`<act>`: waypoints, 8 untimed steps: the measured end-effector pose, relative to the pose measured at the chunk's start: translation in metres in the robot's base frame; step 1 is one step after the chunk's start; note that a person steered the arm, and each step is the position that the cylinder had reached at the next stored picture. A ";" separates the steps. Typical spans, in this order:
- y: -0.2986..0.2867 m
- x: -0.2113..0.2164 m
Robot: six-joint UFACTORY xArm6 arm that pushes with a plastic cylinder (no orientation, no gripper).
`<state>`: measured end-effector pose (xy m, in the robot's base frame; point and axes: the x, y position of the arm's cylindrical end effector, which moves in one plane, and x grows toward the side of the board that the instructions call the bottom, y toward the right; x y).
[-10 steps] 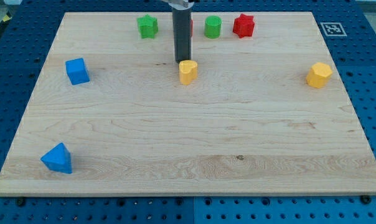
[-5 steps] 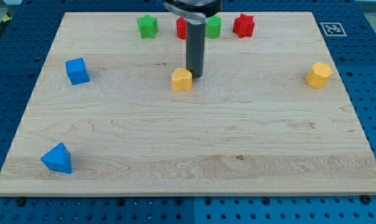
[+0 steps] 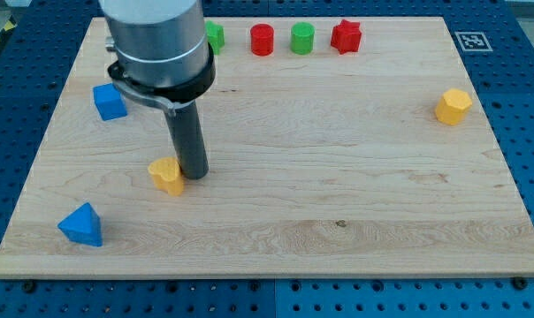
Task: Move the yellow heart to the top of the blue triangle
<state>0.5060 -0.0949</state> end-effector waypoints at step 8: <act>-0.087 0.013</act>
<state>0.5185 -0.1822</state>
